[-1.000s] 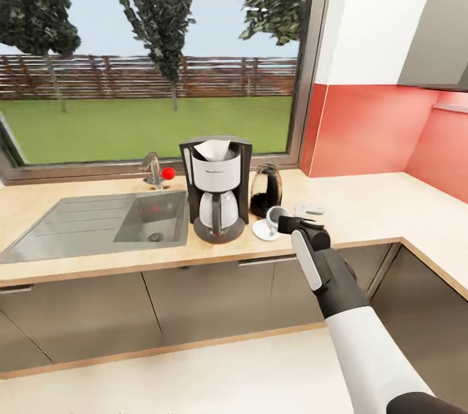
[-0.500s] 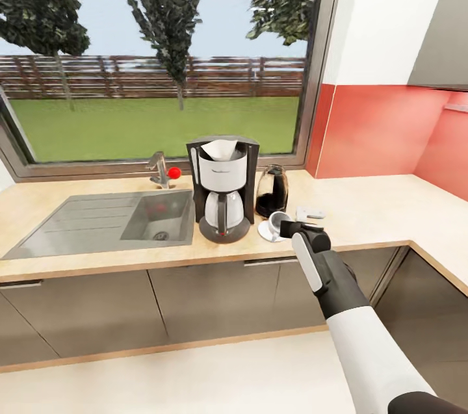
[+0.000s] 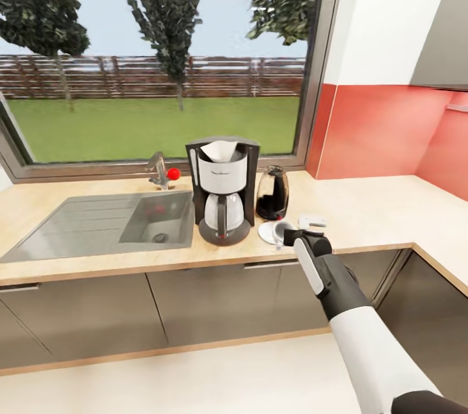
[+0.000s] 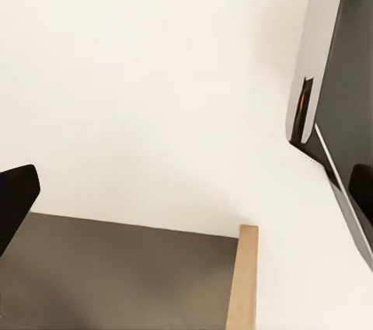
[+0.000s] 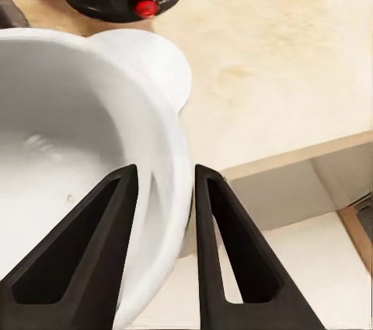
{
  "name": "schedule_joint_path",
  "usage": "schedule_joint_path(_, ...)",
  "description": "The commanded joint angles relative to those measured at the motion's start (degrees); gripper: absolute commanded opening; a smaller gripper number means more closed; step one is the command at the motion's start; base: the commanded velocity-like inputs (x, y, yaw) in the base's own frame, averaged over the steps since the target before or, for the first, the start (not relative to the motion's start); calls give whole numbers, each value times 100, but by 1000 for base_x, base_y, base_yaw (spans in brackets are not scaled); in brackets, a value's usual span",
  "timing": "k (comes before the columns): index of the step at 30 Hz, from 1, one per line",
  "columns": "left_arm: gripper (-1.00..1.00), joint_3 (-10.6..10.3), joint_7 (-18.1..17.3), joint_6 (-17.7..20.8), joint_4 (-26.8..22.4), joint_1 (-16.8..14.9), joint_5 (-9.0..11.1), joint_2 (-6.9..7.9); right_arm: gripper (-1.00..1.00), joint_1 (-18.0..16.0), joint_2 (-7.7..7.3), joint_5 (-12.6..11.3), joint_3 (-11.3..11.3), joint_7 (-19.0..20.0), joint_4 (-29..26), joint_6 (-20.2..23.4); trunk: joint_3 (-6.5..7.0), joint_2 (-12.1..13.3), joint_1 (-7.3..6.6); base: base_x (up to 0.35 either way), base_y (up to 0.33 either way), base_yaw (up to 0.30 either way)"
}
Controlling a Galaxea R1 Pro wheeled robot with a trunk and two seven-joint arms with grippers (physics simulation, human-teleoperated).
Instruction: Set up a coffee station on the kitchen countertop: keep the coffee maker on the countertop, move the bottle of coffee from the kitchen shelf to the counter next to the coffee maker, place a paper coffee filter on top of the coffee maker, put the saucer next to the coffee maker with the coffee cup on the saucer, and place the electric kettle next to the coffee maker.
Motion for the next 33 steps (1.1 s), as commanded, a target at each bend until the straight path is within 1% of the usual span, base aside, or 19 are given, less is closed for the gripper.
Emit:
schedule_joint_path(1, 100, -49, 21, -12, -3, -2, 52, 2, -100, -6, -2, -59, 10, -50, 69, 9, -12, -12, 6, 268, 0, 0)
schedule_joint_path(8, 100, -40, 24, -12, -3, -1, 52, -35, -100, -6, -2, -66, 11, -43, 273, 9, -12, -12, 6, 153, 0, 0)
schedule_joint_path(18, 100, -33, 32, -18, -3, 1, 58, -45, -100, -6, -2, -70, 11, -42, 308, 9, -12, -12, 6, 18, 0, 0)
schedule_joint_path(23, 100, -31, 36, -20, -3, 1, 61, -56, -100, -6, -9, -57, 6, -42, 319, 9, -12, -12, 6, 218, 8, 0)
schedule_joint_path(29, 100, -31, 29, -20, -9, 1, 61, -66, -100, -6, -10, -47, 11, -42, 324, 9, -12, -12, 6, 54, 3, 0)
schedule_joint_path(33, 100, -29, 29, -20, -12, 1, 61, -67, -100, -6, -10, -45, 11, -42, 411, 9, -12, -12, 6, 271, 0, 0)
